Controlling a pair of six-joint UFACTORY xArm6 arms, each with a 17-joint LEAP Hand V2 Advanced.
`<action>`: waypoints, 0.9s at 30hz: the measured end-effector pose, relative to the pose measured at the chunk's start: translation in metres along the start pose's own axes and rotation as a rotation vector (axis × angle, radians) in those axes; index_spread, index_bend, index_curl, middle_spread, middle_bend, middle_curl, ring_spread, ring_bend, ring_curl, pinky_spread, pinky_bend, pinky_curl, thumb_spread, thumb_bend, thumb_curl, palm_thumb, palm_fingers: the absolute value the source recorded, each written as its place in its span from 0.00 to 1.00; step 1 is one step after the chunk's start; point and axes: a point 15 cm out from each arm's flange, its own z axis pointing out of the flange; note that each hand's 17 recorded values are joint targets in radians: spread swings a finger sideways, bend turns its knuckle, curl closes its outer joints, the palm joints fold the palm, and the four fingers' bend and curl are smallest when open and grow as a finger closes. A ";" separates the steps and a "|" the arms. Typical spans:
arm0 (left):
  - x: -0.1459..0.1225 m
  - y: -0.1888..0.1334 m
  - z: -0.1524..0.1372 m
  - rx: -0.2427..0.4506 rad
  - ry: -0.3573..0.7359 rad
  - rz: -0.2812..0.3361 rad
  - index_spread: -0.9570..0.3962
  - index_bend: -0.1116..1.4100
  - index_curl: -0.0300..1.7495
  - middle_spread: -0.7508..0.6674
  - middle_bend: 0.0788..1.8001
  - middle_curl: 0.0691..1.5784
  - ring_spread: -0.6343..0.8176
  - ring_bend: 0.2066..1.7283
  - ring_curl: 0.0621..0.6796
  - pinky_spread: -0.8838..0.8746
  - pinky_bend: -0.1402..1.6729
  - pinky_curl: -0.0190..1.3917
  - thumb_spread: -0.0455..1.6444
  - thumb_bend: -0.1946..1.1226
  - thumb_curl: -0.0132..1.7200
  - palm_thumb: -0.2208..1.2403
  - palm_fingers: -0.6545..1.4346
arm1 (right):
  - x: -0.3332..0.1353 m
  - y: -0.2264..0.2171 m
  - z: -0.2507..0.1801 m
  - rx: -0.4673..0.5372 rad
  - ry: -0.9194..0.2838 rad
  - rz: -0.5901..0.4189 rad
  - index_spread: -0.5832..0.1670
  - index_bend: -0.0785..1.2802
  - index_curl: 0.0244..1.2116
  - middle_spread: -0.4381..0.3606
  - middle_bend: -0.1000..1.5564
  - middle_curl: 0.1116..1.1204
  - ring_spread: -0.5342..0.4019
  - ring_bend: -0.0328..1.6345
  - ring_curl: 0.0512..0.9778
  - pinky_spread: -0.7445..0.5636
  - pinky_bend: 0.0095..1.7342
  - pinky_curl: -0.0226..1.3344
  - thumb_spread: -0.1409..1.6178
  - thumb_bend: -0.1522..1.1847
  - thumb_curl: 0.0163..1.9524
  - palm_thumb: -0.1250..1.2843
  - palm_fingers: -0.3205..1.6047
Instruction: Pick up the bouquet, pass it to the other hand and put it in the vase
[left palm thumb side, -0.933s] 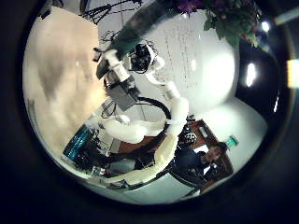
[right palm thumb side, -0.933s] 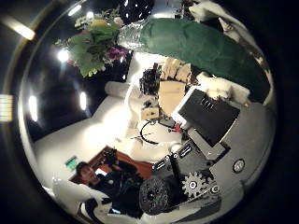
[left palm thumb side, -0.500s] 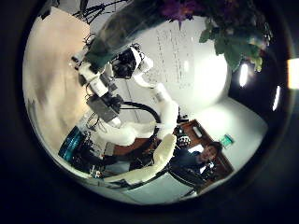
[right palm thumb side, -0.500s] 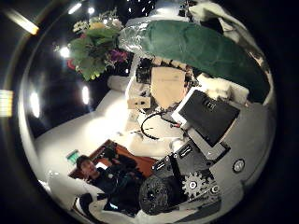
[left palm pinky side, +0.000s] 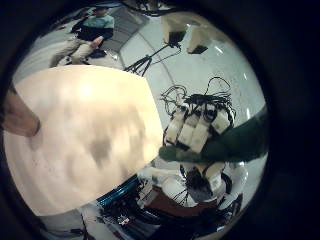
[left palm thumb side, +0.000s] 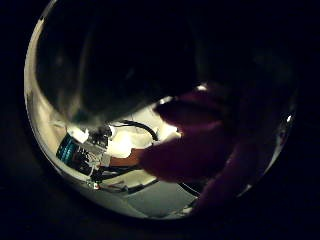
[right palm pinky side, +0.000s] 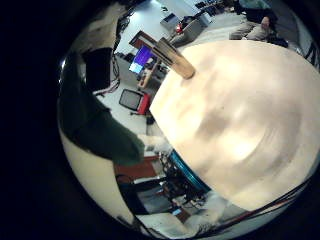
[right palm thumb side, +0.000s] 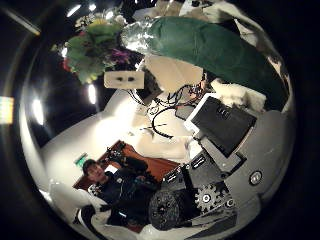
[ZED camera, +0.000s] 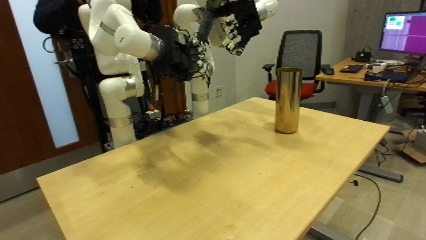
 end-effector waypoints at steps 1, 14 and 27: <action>0.001 -0.001 0.001 0.000 0.013 0.000 0.88 0.19 0.16 0.55 0.26 0.23 0.64 0.31 0.18 0.64 0.29 0.22 0.50 0.13 0.20 0.35 0.48 | 0.001 -0.002 0.000 0.005 0.012 -0.006 0.40 0.80 0.89 0.39 0.89 0.66 0.37 0.89 0.64 0.39 0.66 0.71 0.23 0.10 0.49 0.93 0.75; 0.020 -0.011 -0.002 0.073 0.181 0.033 0.44 0.36 0.27 0.20 0.53 0.41 0.10 0.62 0.54 0.14 0.64 0.37 0.58 0.14 0.22 0.62 0.93 | 0.017 -0.001 0.002 0.089 0.112 0.017 0.41 0.79 0.87 0.38 0.87 0.66 0.36 0.86 0.65 0.37 0.66 0.74 0.34 0.08 0.47 0.85 0.73; 0.031 -0.018 -0.016 0.229 0.189 0.195 0.29 0.67 0.50 0.25 0.69 0.46 0.16 0.78 0.75 0.19 0.74 0.47 0.51 0.14 0.34 0.83 0.88 | 0.037 0.010 0.007 0.153 0.150 0.113 0.37 0.27 0.57 0.48 0.47 0.41 0.47 0.57 0.43 0.44 0.41 0.53 0.57 0.07 0.30 0.61 0.05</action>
